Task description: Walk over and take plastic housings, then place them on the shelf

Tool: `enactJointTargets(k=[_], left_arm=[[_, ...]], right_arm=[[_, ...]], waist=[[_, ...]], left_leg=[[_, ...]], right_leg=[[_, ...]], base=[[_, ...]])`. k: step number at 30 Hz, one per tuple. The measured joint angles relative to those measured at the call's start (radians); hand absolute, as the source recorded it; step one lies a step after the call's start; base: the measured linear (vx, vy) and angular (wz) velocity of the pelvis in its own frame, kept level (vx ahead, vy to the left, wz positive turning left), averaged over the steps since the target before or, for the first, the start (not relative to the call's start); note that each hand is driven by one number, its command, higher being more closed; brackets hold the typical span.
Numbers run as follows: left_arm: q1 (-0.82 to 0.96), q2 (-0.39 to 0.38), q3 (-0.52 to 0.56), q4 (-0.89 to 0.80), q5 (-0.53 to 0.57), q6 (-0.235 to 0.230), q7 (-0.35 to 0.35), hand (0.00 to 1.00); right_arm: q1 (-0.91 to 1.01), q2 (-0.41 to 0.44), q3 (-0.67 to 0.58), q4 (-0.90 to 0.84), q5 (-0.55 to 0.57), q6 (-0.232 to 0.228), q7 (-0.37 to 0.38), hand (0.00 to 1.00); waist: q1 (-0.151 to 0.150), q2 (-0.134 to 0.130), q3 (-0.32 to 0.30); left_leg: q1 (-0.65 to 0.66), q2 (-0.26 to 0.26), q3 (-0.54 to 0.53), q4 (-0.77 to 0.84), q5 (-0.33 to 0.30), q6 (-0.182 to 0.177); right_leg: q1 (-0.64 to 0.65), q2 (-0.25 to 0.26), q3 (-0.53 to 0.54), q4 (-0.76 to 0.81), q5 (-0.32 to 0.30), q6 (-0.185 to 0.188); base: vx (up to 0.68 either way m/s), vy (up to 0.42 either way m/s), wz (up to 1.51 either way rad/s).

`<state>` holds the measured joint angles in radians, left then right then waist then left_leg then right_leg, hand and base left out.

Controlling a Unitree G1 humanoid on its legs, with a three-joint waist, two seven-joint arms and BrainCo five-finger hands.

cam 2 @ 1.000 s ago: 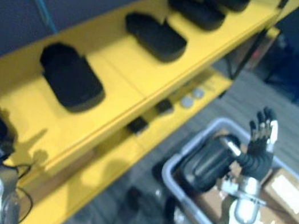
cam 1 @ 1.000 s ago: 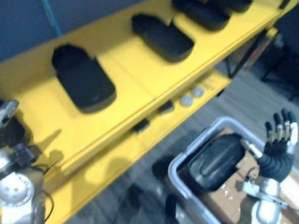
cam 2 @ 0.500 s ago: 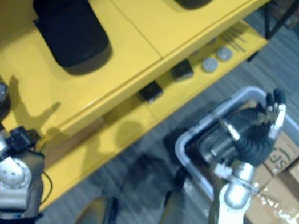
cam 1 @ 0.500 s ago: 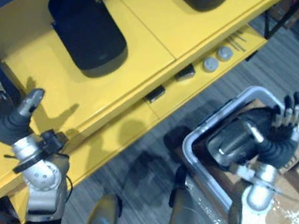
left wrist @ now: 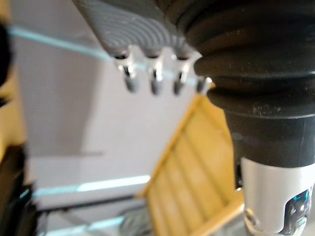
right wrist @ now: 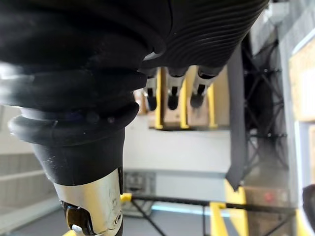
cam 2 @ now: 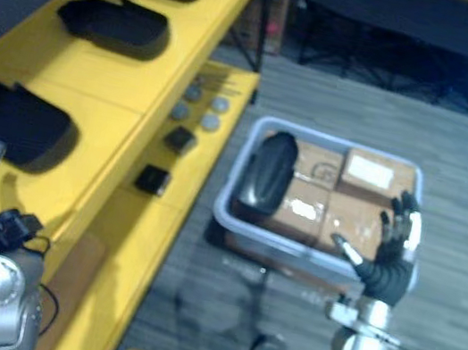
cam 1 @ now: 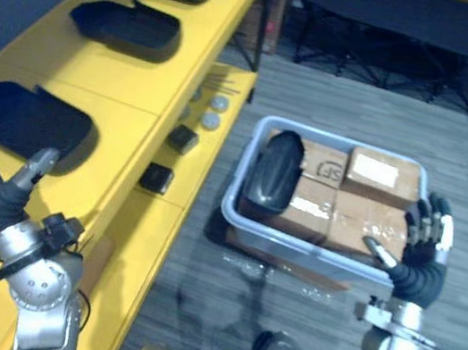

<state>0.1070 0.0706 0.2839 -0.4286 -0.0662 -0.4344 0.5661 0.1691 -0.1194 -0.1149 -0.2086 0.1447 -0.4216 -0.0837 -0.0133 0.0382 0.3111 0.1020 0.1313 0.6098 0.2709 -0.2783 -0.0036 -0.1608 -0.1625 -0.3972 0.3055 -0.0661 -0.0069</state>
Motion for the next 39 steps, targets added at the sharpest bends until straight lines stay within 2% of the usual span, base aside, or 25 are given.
enactJointTargets(k=[1,2,3,6,7,8,10,11,12,13,14,16,17,19,22,25,26,29,30,32,34,35,36,38,39], left_arm=[[-0.01,-0.002,0.006,0.0,0.005,0.0,0.004,0.0],[-0.012,-0.003,0.018,0.001,0.005,0.0,0.014,0.0],[-0.003,-0.007,0.025,0.005,0.006,-0.001,0.03,0.0],[-0.003,-0.013,0.055,0.011,0.007,-0.016,0.06,0.0],[-0.001,-0.016,0.056,0.021,0.004,-0.017,0.059,0.0],[0.01,-0.03,0.053,0.039,-0.015,-0.023,0.049,0.0],[0.049,-0.063,0.028,0.056,-0.025,-0.028,0.041,0.0],[0.089,-0.08,-0.027,0.064,-0.024,-0.029,0.006,0.0],[0.091,-0.081,-0.032,0.068,-0.024,-0.029,-0.001,0.0],[0.099,-0.077,-0.058,0.099,-0.025,-0.024,-0.033,0.0],[0.1,-0.078,-0.072,0.12,-0.041,-0.012,-0.07,0.0],[0.101,-0.069,-0.12,0.174,-0.051,0.032,-0.157,0.0],[0.101,-0.061,-0.141,0.198,-0.051,0.046,-0.175,0.0],[0.093,-0.028,-0.211,0.318,-0.066,0.132,-0.253,0.0],[0.088,-0.017,-0.273,0.477,-0.11,0.24,-0.315,0.0],[0.088,0.002,-0.316,0.644,-0.13,0.311,-0.345,0.0],[0.09,0.003,-0.327,0.669,-0.129,0.319,-0.352,0.0],[0.091,0.004,-0.38,0.792,-0.131,0.358,-0.356,0.0],[0.093,0.003,-0.384,0.847,-0.131,0.372,-0.364,0.0],[0.097,0.006,-0.384,0.931,-0.123,0.383,-0.391,0.0],[0.096,0.006,-0.384,0.981,-0.124,0.381,-0.399,0.0],[0.093,0.005,-0.385,1.028,-0.119,0.371,-0.407,0.0],[0.09,-0.001,-0.381,1.032,-0.13,0.365,-0.414,0.0],[0.076,-0.001,-0.387,1.04,-0.126,0.312,-0.422,0.0],[0.076,-0.001,-0.389,1.042,-0.127,0.301,-0.424,0.0]], right_arm=[[-0.002,0.0,0.002,0.008,0.0,0.004,0.0,0.0],[-0.012,0.001,0.009,0.032,0.0,0.008,0.001,0.0],[-0.018,0.001,0.011,0.051,0.005,0.01,0.003,0.0],[-0.036,-0.001,0.008,0.064,0.02,0.035,0.009,0.0],[-0.039,-0.002,0.005,0.064,0.029,0.041,0.009,0.0],[-0.041,-0.002,-0.009,0.066,0.044,0.052,0.008,0.0],[-0.024,-0.001,-0.035,0.068,0.059,0.067,0.008,0.0],[0.01,-0.003,-0.067,0.071,0.085,0.078,0.007,0.0],[0.017,-0.002,-0.07,0.073,0.091,0.079,0.008,0.0],[0.056,0.004,-0.08,0.081,0.099,0.081,0.007,0.0],[0.08,0.004,-0.085,0.085,0.1,0.085,0.008,0.0],[0.085,0.004,-0.093,0.125,0.117,0.112,0.005,0.0],[0.079,0.003,-0.096,0.146,0.117,0.122,0.002,0.0],[0.019,-0.005,-0.098,0.26,0.115,0.17,-0.016,0.0],[-0.044,-0.033,-0.089,0.361,0.091,0.216,-0.03,0.0],[-0.11,-0.078,-0.07,0.436,0.076,0.24,-0.027,0.0],[-0.126,-0.09,-0.069,0.457,0.076,0.243,-0.026,0.0],[-0.253,-0.167,-0.067,0.589,0.104,0.274,-0.009,0.0],[-0.316,-0.187,-0.067,0.656,0.122,0.278,-0.002,0.0],[-0.437,-0.225,-0.059,0.768,0.145,0.278,0.003,0.0],[-0.536,-0.265,-0.042,0.856,0.173,0.277,0.007,0.0],[-0.636,-0.306,-0.029,0.913,0.198,0.275,0.008,0.0],[-0.675,-0.325,-0.028,0.933,0.202,0.27,0.008,0.0],[-0.818,-0.395,-0.008,1.02,0.216,0.269,-0.01,0.0],[-0.841,-0.405,-0.001,1.032,0.216,0.269,-0.014,0.0]], waist=[[0.001,-0.012,0.003],[0.0,-0.025,0.008],[-0.003,-0.024,0.009],[0.0,-0.024,0.014],[-0.001,-0.024,0.014],[0.0,-0.022,0.018],[-0.003,-0.02,0.018],[-0.021,-0.002,0.023],[-0.023,0.0,0.023],[-0.033,0.003,0.022],[-0.034,0.003,0.023],[-0.035,0.006,0.022],[-0.035,0.007,0.022],[-0.033,0.018,0.017],[-0.028,0.048,-0.001],[-0.025,0.056,-0.006],[-0.024,0.056,-0.006],[0.007,0.055,-0.007],[0.024,0.052,-0.005],[0.035,0.05,-0.002],[0.051,0.049,0.016],[0.071,0.054,0.051],[0.073,0.059,0.063],[0.105,0.084,0.099],[0.111,0.088,0.101]], left_leg=[[-0.002,-0.003,0.012,0.003,0.0,-0.001],[-0.001,-0.002,0.033,0.013,0.0,-0.001],[-0.02,0.02,0.034,0.049,0.0,-0.002],[-0.076,0.105,0.023,0.196,-0.002,-0.001],[-0.086,0.119,0.003,0.232,-0.003,0.0],[-0.105,0.134,-0.067,0.293,-0.014,0.007],[-0.097,0.115,-0.145,0.26,-0.025,0.007],[-0.083,0.096,-0.169,0.154,-0.015,-0.003],[-0.079,0.093,-0.169,0.143,-0.021,-0.012],[-0.06,0.08,-0.163,0.085,-0.018,-0.04],[-0.053,0.068,-0.16,0.064,-0.011,-0.041],[-0.05,0.045,-0.154,0.045,0.002,-0.045],[-0.049,0.037,-0.153,0.042,0.009,-0.046],[-0.031,0.008,-0.154,0.013,0.031,-0.048],[-0.028,-0.009,-0.165,-0.014,0.044,-0.038],[-0.014,-0.029,-0.195,-0.045,0.072,-0.036],[-0.014,-0.032,-0.201,-0.051,0.074,-0.035],[-0.035,-0.049,-0.244,-0.051,0.075,-0.035],[-0.042,-0.057,-0.25,-0.05,0.078,-0.031],[-0.082,-0.071,-0.289,-0.029,0.079,-0.026],[-0.108,-0.08,-0.31,-0.01,0.081,-0.019],[-0.134,-0.089,-0.328,0.014,0.08,-0.009],[-0.152,-0.091,-0.341,0.027,0.079,-0.003],[-0.197,-0.106,-0.372,0.051,0.086,0.009],[-0.202,-0.11,-0.378,0.052,0.088,0.012]], right_leg=[[-0.012,-0.028,-0.039,0.037,-0.048,0.006],[-0.024,-0.042,-0.063,0.058,-0.044,0.022],[-0.031,-0.02,-0.055,0.048,-0.028,0.023],[-0.029,0.056,-0.01,-0.004,0.001,-0.014],[-0.026,0.067,0.002,-0.005,0.002,-0.02],[-0.014,0.083,0.029,-0.005,-0.001,-0.032],[-0.011,0.096,0.069,-0.005,-0.005,-0.035],[-0.014,0.107,0.083,-0.007,-0.012,-0.03],[-0.015,0.108,0.085,-0.007,-0.012,-0.029],[-0.018,0.098,0.073,-0.009,-0.012,-0.028],[-0.019,0.083,0.061,-0.012,-0.008,-0.021],[-0.035,0.048,0.044,0.011,-0.001,-0.013],[-0.04,0.039,0.043,0.022,-0.002,-0.012],[-0.049,0.015,0.045,0.043,-0.001,-0.007],[-0.047,0.005,0.041,0.033,0.006,0.001],[-0.02,-0.015,0.018,0.019,0.013,0.011],[-0.012,-0.017,0.011,0.013,0.015,0.014],[-0.012,-0.04,-0.016,0.007,0.029,0.025],[-0.013,-0.05,-0.021,0.003,0.038,0.028],[-0.013,-0.072,-0.05,-0.01,0.053,0.037],[-0.012,-0.087,-0.071,-0.018,0.071,0.039],[-0.013,-0.1,-0.083,-0.022,0.081,0.041],[-0.012,-0.107,-0.098,-0.023,0.085,0.043],[-0.016,-0.124,-0.128,-0.038,0.11,0.047],[-0.017,-0.128,-0.132,-0.04,0.113,0.048]], base=[[-0.03,-0.152,-0.64],[-0.06,-0.186,-0.46],[-0.07,-0.241,-0.53],[-0.05,-0.204,-0.51],[-0.06,-0.148,-0.65],[-0.06,-0.088,-0.76],[-0.07,-0.029,-0.75],[-0.05,0.033,-0.41],[-0.05,0.07,-0.29],[-0.02,0.086,-0.1],[-0.02,0.097,-0.11],[-0.01,0.1,-0.03],[-0.01,0.093,0.07],[0.02,0.064,0.08],[0.04,0.051,0.1],[0.02,0.037,0.22],[-0.03,0.034,0.44],[-0.09,0.051,0.33],[-0.1,0.055,0.2],[-0.15,0.074,0.48],[-0.18,0.078,0.49],[-0.19,0.067,0.38],[-0.19,0.062,0.55],[-0.18,0.07,0.49],[-0.14,0.073,0.38]])
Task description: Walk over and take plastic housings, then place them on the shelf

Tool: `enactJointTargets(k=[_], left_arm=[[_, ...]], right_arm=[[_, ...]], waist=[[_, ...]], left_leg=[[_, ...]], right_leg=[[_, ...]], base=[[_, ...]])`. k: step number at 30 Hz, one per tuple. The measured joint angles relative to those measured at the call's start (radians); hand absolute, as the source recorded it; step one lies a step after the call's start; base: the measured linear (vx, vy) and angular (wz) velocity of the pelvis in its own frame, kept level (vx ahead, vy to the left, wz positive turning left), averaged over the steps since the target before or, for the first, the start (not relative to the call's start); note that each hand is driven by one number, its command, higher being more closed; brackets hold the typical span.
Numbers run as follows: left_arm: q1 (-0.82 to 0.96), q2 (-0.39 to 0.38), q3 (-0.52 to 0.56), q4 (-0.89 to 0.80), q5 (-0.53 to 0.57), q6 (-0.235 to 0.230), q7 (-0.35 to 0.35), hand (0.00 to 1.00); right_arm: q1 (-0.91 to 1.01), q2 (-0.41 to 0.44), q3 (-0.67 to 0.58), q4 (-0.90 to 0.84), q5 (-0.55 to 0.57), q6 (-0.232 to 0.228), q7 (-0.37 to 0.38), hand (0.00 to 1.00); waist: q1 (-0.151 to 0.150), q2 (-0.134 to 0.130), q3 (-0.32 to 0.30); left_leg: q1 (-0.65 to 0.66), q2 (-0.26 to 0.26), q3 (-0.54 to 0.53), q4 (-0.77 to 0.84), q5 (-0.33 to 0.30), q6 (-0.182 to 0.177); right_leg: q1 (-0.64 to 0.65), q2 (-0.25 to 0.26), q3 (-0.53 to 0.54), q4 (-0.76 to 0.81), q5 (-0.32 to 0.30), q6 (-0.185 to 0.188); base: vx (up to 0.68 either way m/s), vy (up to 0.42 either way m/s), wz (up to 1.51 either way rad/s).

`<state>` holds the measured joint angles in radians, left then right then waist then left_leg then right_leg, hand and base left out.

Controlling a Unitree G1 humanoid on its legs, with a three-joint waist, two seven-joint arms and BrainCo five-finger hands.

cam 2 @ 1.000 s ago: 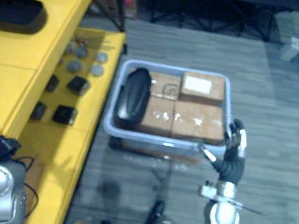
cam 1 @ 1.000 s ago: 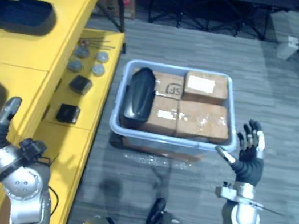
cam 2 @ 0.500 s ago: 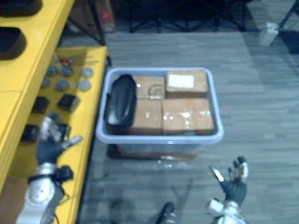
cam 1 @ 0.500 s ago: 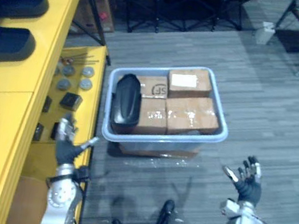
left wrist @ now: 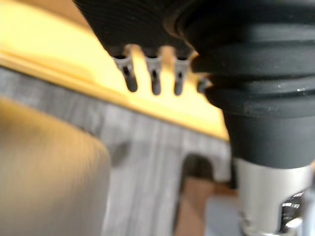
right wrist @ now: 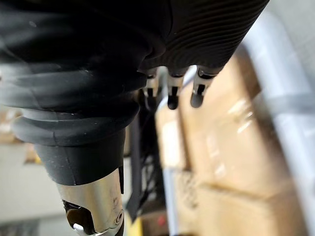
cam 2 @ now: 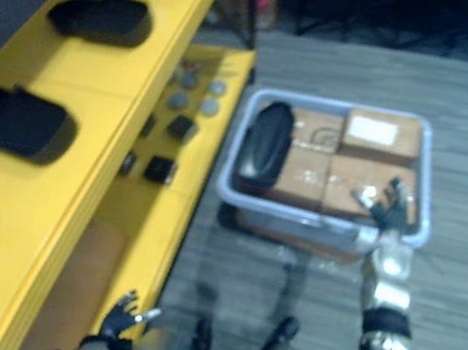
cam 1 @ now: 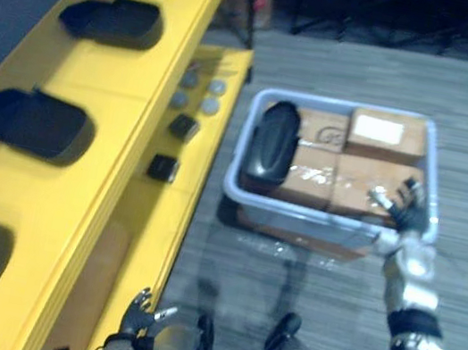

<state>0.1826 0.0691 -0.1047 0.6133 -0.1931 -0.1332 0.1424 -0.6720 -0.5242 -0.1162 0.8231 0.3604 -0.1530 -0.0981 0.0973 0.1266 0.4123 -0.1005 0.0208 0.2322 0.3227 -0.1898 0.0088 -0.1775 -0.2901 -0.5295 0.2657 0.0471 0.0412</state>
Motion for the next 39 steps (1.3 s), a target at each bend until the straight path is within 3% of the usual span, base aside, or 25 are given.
enactJointTargets(k=[4,6,12,17,24,29,31,39], left_arm=[[-0.004,0.001,0.003,0.032,-0.005,-0.067,-0.023,0.0],[-0.014,0.005,0.0,0.089,-0.006,-0.076,-0.038,0.0],[-0.009,0.006,-0.033,0.207,-0.047,-0.06,-0.052,0.0],[-0.011,0.007,-0.067,0.223,-0.125,-0.061,-0.079,0.0],[-0.015,0.006,-0.09,0.237,-0.164,-0.052,-0.102,0.0],[-0.016,-0.001,-0.12,0.254,-0.203,-0.038,-0.123,0.0],[-0.016,-0.001,-0.145,0.254,-0.235,-0.038,-0.128,0.0],[-0.019,-0.017,-0.157,0.27,-0.278,-0.037,-0.168,0.0]], right_arm=[[-0.154,-0.047,0.068,0.079,0.0,0.001,-0.039,0.0],[-0.203,-0.079,0.091,0.123,-0.002,0.012,-0.065,0.0],[-0.347,-0.153,0.13,0.216,-0.026,0.094,-0.181,0.0],[-0.423,-0.167,0.171,0.263,-0.055,0.169,-0.248,0.0],[-0.447,-0.232,0.218,0.298,-0.062,0.219,-0.273,0.0],[-0.472,-0.266,0.238,0.326,-0.062,0.288,-0.296,0.0],[-0.472,-0.281,0.238,0.35,-0.061,0.326,-0.297,0.0],[-0.485,-0.356,0.278,0.364,-0.103,0.379,-0.268,0.0]], waist=[[0.028,0.036,0.015],[0.045,0.056,0.034],[0.106,0.078,0.072],[0.133,0.094,0.079],[0.167,0.103,0.073],[0.18,0.128,0.055],[0.199,0.137,0.048],[0.229,0.178,0.019]], left_leg=[[-0.064,-0.019,-0.026,0.024,0.007,0.013],[-0.078,-0.021,-0.035,0.037,0.006,0.014],[-0.138,-0.034,-0.062,0.073,0.006,0.015],[-0.192,-0.04,-0.086,0.104,0.005,0.018],[-0.253,-0.051,-0.117,0.121,0.009,0.024],[-0.286,-0.052,-0.134,0.128,0.009,0.024],[-0.291,-0.051,-0.135,0.124,0.01,0.023],[-0.321,-0.058,-0.157,0.12,0.01,0.023]], right_leg=[[-0.033,-0.026,-0.028,-0.002,0.008,0.008],[-0.035,-0.034,-0.042,0.01,0.011,0.005],[-0.086,-0.058,-0.051,0.056,0.006,0.001],[-0.12,-0.08,-0.076,0.09,-0.01,-0.005],[-0.163,-0.111,-0.108,0.135,-0.04,-0.011],[-0.178,-0.112,-0.131,0.136,-0.043,-0.012],[-0.187,-0.112,-0.132,0.138,-0.046,-0.014],[-0.208,-0.125,-0.154,0.158,-0.07,-0.01]], base=[[-0.07,0.082,0.23],[0.0,0.044,0.15],[0.01,0.037,0.14],[-0.04,0.03,0.17],[-0.04,0.009,0.15],[0.0,0.024,0.09],[0.01,0.011,0.02],[0.03,0.028,0.08]])
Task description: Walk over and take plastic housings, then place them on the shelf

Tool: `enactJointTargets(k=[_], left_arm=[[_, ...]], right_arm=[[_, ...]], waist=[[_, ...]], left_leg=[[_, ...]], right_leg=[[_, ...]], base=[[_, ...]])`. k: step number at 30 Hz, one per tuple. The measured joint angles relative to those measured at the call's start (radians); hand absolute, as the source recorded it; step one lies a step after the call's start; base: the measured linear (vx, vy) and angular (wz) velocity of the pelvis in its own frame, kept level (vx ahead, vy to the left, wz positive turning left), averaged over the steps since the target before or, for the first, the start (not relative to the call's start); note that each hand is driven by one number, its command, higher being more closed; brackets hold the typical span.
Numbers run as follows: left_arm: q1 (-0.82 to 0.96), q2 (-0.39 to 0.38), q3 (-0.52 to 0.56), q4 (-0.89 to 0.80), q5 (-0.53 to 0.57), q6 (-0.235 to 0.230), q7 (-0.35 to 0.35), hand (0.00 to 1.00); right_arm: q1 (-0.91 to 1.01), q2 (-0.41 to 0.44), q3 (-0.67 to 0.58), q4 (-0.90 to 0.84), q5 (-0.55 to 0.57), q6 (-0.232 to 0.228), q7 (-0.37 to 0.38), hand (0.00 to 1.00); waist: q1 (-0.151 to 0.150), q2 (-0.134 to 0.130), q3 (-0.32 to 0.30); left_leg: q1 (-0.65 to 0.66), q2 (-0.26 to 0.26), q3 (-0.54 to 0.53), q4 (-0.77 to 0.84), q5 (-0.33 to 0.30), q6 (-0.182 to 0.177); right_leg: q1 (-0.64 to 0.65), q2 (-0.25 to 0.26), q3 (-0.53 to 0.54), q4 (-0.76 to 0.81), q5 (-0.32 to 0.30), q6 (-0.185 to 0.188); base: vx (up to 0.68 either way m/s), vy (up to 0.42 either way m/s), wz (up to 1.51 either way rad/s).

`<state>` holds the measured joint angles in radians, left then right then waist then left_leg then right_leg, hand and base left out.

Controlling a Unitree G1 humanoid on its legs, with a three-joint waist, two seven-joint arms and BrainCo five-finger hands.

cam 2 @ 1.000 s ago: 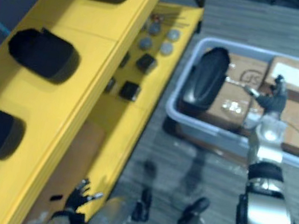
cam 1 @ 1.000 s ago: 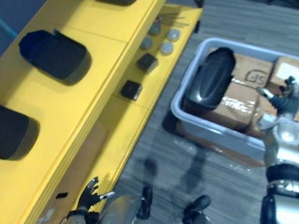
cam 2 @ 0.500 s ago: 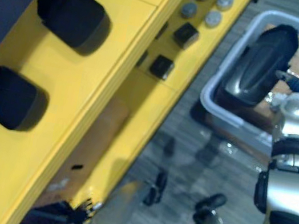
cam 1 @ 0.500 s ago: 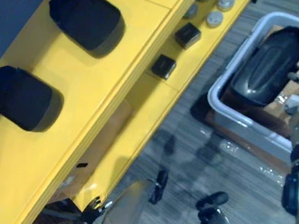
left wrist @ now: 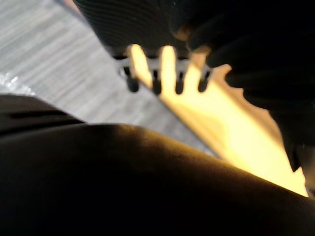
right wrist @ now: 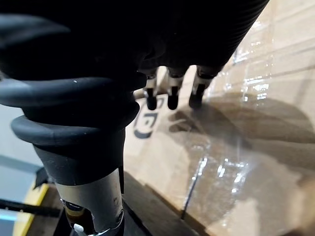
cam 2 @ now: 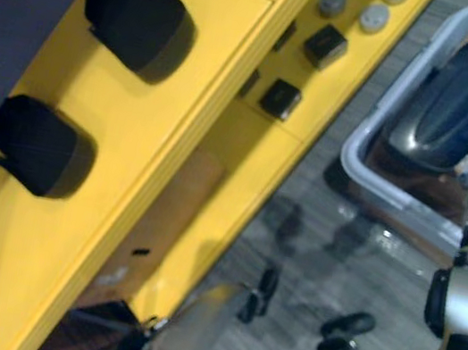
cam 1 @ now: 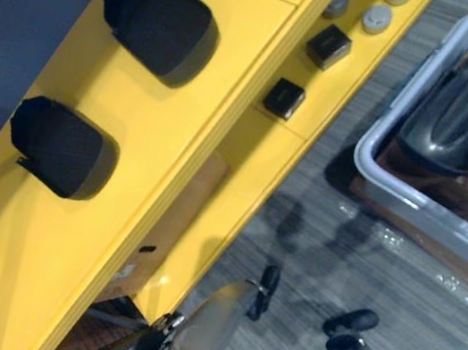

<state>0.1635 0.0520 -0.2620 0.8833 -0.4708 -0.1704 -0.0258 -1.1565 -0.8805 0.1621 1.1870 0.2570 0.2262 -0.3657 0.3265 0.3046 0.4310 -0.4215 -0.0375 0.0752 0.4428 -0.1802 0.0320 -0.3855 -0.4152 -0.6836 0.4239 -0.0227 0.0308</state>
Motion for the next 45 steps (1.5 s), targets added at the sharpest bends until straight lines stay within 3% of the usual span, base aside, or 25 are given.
enactJointTargets(k=[1,6,12,19,26,31,35,38,40,43,45], left_arm=[[0.0,0.0,-0.003,0.003,-0.005,0.003,-0.008,0.0],[-0.008,0.0,-0.008,0.013,-0.004,0.009,-0.038,0.0],[-0.007,0.0,-0.007,0.021,-0.028,0.01,-0.064,0.0],[-0.004,0.0,-0.022,0.0,-0.031,-0.011,-0.073,0.0],[0.006,0.007,-0.026,-0.099,0.011,-0.072,-0.067,0.0],[0.016,0.025,-0.025,-0.197,0.015,-0.093,-0.044,0.0],[0.016,0.028,-0.02,-0.3,0.008,-0.114,-0.006,0.0],[0.016,0.03,-0.013,-0.399,0.008,-0.115,0.032,0.0],[0.015,0.051,-0.014,-0.479,0.009,-0.111,0.055,0.0],[0.015,0.064,-0.014,-0.577,0.009,-0.107,0.078,0.0],[0.013,0.065,-0.015,-0.654,0.01,-0.097,0.098,0.0]], right_arm=[[0.0,-0.012,0.002,-0.001,-0.017,0.008,0.014,1.0],[0.0,-0.086,0.041,-0.015,-0.087,0.019,0.046,1.0],[0.003,-0.138,0.048,0.0,-0.154,0.083,0.122,1.0],[-0.003,-0.135,0.087,0.017,-0.312,0.179,0.132,1.0],[-0.004,-0.1,0.146,0.049,-0.431,0.197,0.176,1.0],[-0.007,-0.064,0.177,0.047,-0.473,0.158,0.161,1.0],[-0.007,-0.027,0.196,0.045,-0.529,0.1,0.118,1.0],[-0.014,-0.005,0.198,0.042,-0.584,0.053,0.098,1.0],[-0.032,0.01,0.21,0.04,-0.619,0.024,0.089,1.0],[-0.056,0.011,0.215,-0.008,-0.651,-0.013,0.073,1.0],[-0.056,0.015,0.215,-0.048,-0.656,-0.043,0.057,1.0]], waist=[[0.001,0.006,-0.003],[0.019,0.023,-0.016],[0.024,0.024,-0.019],[0.046,0.034,-0.027],[0.043,0.033,-0.026],[0.003,0.017,-0.013],[-0.033,-0.007,0.005],[-0.064,-0.038,0.027],[-0.085,-0.077,0.055],[-0.123,-0.097,0.069],[-0.13,-0.105,0.074]], left_leg=[[-0.004,-0.003,-0.006,-0.002,0.0,0.0],[-0.04,-0.005,-0.021,0.0,0.0,-0.001],[-0.041,-0.004,-0.022,-0.008,0.001,-0.001],[-0.029,0.003,-0.031,-0.017,0.001,-0.001],[0.021,0.002,-0.03,-0.031,0.001,-0.002],[0.064,0.01,-0.007,-0.033,0.001,-0.002],[0.109,0.022,0.026,-0.042,0.0,-0.003],[0.144,0.039,0.045,-0.05,-0.004,-0.009],[0.176,0.06,0.068,-0.053,-0.008,-0.015],[0.21,0.083,0.083,-0.06,-0.01,-0.021],[0.245,0.093,0.107,-0.078,-0.008,-0.025]], right_leg=[[-0.001,-0.003,-0.005,0.003,-0.008,-0.004],[-0.016,-0.004,-0.029,-0.002,-0.008,-0.004],[-0.016,0.003,-0.036,-0.021,-0.004,0.001],[0.005,0.013,-0.058,-0.033,-0.002,0.005],[0.049,0.011,-0.061,-0.03,-0.017,0.002],[0.081,0.013,-0.052,-0.028,-0.015,0.005],[0.11,0.024,-0.034,-0.028,-0.015,0.005],[0.13,0.042,-0.018,-0.034,-0.016,0.003],[0.145,0.064,0.003,-0.038,-0.02,-0.004],[0.176,0.095,0.01,-0.066,-0.013,-0.012],[0.188,0.111,0.034,-0.077,-0.009,-0.017]], base=[[0.02,0.034,0.14],[0.01,0.039,0.09],[0.04,0.03,0.01],[0.04,0.021,0.03],[0.0,0.04,0.01],[0.0,0.029,-0.05],[-0.01,0.018,-0.17],[-0.04,-0.011,-0.21],[-0.05,-0.031,-0.27],[-0.04,-0.033,-0.2],[-0.03,-0.024,-0.31]])
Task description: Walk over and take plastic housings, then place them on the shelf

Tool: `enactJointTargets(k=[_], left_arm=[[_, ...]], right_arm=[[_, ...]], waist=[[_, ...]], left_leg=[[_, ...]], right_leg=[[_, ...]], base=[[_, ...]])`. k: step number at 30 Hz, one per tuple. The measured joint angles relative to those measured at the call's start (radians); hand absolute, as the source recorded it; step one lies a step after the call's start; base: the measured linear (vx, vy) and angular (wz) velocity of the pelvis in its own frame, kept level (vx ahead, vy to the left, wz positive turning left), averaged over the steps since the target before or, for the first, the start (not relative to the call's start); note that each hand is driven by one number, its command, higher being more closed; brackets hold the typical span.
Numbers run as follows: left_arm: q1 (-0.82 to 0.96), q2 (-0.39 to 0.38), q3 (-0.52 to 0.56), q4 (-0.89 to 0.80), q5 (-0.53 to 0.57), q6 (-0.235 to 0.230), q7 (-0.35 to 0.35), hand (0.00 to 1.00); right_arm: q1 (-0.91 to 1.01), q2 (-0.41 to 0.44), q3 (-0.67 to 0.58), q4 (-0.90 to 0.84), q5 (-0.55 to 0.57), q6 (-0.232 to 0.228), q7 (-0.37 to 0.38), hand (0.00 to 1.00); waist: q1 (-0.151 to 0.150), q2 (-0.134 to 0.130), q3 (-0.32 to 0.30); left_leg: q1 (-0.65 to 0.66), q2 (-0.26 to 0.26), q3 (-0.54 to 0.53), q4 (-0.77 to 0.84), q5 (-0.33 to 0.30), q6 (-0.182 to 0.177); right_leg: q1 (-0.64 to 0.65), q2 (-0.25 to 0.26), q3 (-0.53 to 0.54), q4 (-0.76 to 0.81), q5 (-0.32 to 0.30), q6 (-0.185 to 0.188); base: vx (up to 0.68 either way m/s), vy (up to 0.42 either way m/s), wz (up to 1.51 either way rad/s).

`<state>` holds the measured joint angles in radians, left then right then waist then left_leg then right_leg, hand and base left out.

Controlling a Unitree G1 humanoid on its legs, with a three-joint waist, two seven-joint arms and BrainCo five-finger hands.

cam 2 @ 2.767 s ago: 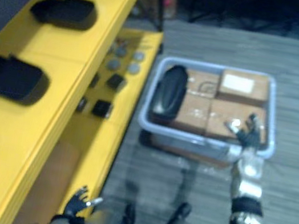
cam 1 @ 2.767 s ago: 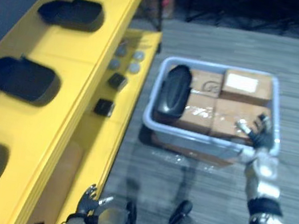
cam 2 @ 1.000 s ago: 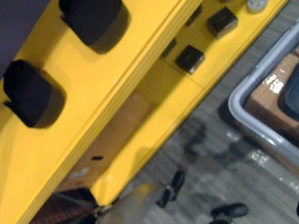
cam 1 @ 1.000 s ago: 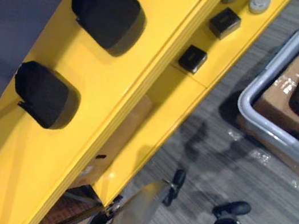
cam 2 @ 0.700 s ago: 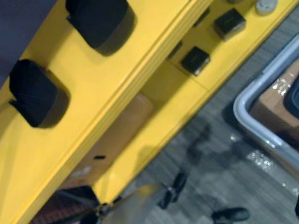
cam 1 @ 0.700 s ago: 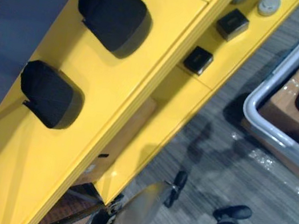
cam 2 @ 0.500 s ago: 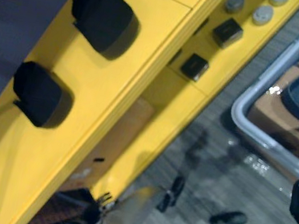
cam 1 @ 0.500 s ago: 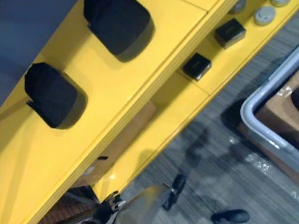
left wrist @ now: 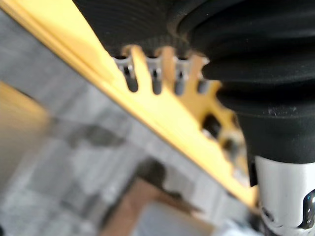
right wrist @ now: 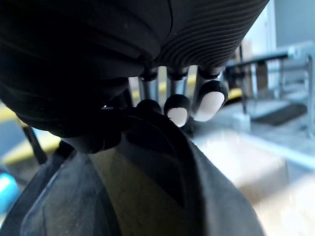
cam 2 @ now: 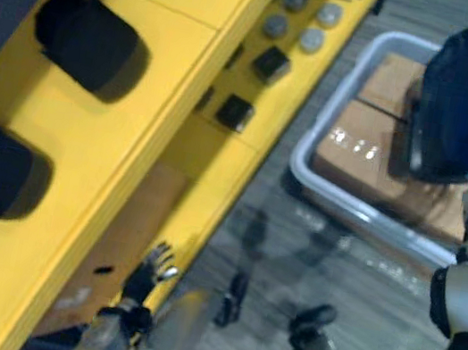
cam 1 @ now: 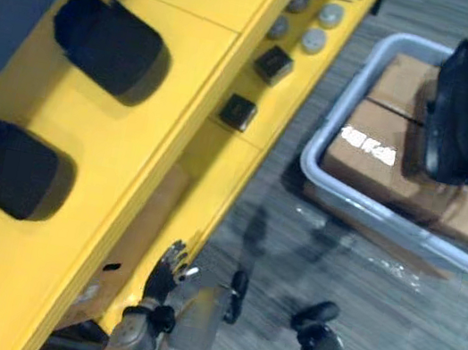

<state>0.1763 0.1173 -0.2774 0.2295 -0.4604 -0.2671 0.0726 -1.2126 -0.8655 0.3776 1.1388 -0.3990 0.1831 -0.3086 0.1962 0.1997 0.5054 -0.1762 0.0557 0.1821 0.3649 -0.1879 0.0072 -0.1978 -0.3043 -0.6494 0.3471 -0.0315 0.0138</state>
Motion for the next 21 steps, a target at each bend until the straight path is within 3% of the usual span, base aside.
enactJointTargets(k=[3,6,10,13,18,21], left_arm=[[-0.036,0.01,-0.003,-0.088,0.002,0.022,0.027,0.0],[-0.109,0.025,-0.015,-0.109,0.009,0.054,0.044,0.0],[-0.224,0.03,-0.041,-0.116,0.0,0.118,0.063,0.0],[-0.34,0.02,-0.054,-0.033,-0.038,0.168,0.095,0.0],[-0.515,-0.011,-0.002,0.101,-0.094,0.207,0.153,0.0],[-0.61,-0.012,0.014,0.151,-0.13,0.214,0.162,0.0]], right_arm=[[0.002,0.013,0.0,-0.083,-0.015,-0.033,-0.022,1.0],[0.042,0.024,-0.012,-0.167,-0.02,-0.058,-0.045,1.0],[0.162,0.121,-0.089,-0.287,-0.061,-0.099,-0.079,1.0],[0.318,0.217,-0.138,-0.44,-0.114,-0.129,-0.094,1.0],[0.504,0.331,-0.174,-0.684,-0.213,-0.191,-0.109,1.0],[0.552,0.369,-0.176,-0.738,-0.264,-0.244,-0.109,1.0]], waist=[[-0.043,-0.008,0.006],[-0.062,-0.019,0.003],[-0.108,-0.067,-0.022],[-0.135,-0.122,-0.064],[-0.184,-0.17,-0.127],[-0.209,-0.184,-0.153]], left_leg=[[0.042,0.018,0.014,-0.031,0.01,-0.017],[0.08,0.036,0.031,-0.057,0.017,-0.03],[0.116,0.055,0.054,-0.087,0.025,-0.045],[0.151,0.071,0.097,-0.103,0.022,-0.057],[0.194,0.078,0.163,-0.118,0.017,-0.065],[0.231,0.08,0.194,-0.12,0.012,-0.07]], right_leg=[[0.036,0.033,0.006,-0.041,0.014,-0.008],[0.064,0.069,0.021,-0.084,0.029,-0.014],[0.087,0.107,0.036,-0.13,0.045,-0.023],[0.101,0.136,0.073,-0.163,0.058,-0.026],[0.133,0.175,0.131,-0.257,0.114,-0.023],[0.173,0.193,0.158,-0.315,0.148,-0.023]], base=[[-0.02,-0.038,-0.19],[-0.02,-0.06,-0.26],[-0.01,-0.041,-0.19],[0.02,-0.013,-0.37],[0.0,0.042,-0.37],[-0.02,0.053,-0.33]])
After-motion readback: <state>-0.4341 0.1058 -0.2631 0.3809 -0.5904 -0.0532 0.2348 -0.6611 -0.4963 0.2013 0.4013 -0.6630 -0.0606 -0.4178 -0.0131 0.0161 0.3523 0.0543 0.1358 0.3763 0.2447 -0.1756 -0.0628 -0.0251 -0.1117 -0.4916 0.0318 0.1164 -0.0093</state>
